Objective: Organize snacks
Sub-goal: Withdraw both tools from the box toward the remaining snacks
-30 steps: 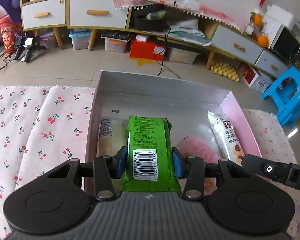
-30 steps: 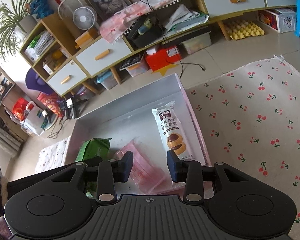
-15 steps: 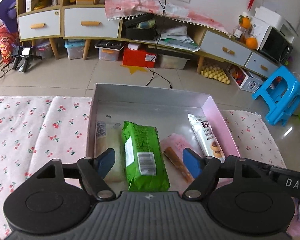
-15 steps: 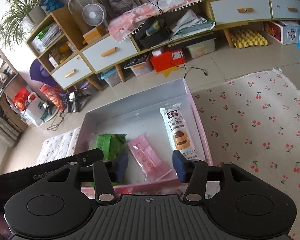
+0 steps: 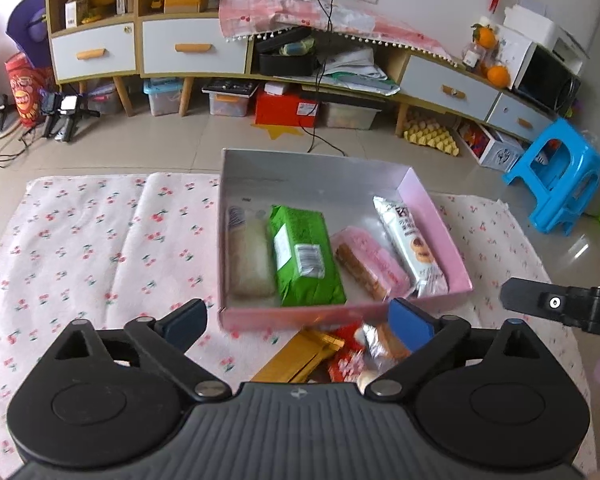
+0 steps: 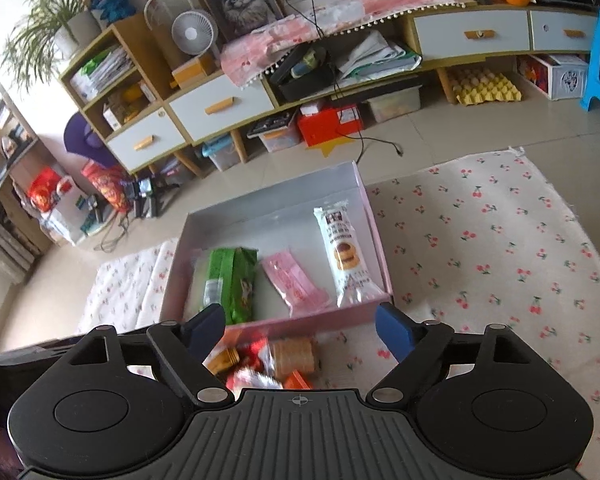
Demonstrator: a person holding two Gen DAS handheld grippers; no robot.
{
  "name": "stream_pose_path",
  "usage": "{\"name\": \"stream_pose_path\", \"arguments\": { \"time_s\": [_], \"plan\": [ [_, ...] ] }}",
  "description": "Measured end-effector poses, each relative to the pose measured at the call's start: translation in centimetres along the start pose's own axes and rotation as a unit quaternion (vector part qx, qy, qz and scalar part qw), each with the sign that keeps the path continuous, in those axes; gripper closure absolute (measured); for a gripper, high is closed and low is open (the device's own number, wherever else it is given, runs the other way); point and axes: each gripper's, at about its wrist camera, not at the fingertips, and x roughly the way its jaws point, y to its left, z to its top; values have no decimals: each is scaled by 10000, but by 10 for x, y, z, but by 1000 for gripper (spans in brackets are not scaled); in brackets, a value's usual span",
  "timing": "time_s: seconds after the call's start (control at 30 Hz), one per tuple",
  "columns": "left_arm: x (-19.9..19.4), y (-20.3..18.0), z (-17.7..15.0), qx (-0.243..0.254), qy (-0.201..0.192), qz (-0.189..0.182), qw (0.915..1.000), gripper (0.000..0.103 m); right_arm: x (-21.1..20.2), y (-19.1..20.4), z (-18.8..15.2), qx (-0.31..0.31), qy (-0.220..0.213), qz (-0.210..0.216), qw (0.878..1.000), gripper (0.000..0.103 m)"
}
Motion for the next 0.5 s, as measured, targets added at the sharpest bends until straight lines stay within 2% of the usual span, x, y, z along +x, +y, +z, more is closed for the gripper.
{"name": "stream_pose_path", "arguments": {
  "time_s": [0.33,0.5],
  "plan": [
    [-20,-2,-36,281,299,262,9988,1,-20,1,-30,-155,282,-186,9993,14],
    [-23,3,-61,200,439,227,9986,1,-18,-6,-52,-142,511,-287,9982,14]
  ]
}}
